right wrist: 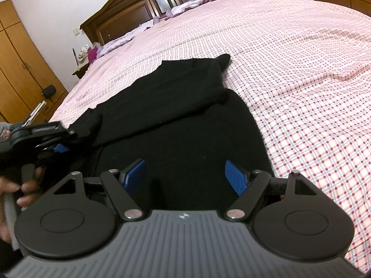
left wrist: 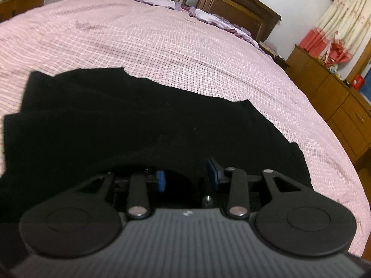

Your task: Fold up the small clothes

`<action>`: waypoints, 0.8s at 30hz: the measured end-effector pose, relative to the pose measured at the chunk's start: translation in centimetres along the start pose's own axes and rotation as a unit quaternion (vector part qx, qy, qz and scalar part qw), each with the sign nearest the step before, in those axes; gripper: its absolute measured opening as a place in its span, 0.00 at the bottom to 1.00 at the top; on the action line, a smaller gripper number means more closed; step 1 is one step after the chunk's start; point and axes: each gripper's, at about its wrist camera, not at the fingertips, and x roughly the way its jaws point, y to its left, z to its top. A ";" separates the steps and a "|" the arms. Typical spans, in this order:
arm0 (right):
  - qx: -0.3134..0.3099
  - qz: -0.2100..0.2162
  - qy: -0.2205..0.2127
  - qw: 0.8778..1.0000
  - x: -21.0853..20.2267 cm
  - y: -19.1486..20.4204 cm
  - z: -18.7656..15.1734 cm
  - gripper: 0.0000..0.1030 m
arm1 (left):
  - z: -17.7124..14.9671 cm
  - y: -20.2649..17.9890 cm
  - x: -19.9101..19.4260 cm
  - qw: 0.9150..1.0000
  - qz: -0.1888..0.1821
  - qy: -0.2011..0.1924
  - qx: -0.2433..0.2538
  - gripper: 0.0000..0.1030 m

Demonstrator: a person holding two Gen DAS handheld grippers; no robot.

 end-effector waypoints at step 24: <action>-0.074 0.092 0.058 0.991 0.9 10.1 -0.4 0.79 | -3.0 6.6 -11.3 0.995 0.096 0.031 -0.007 0.37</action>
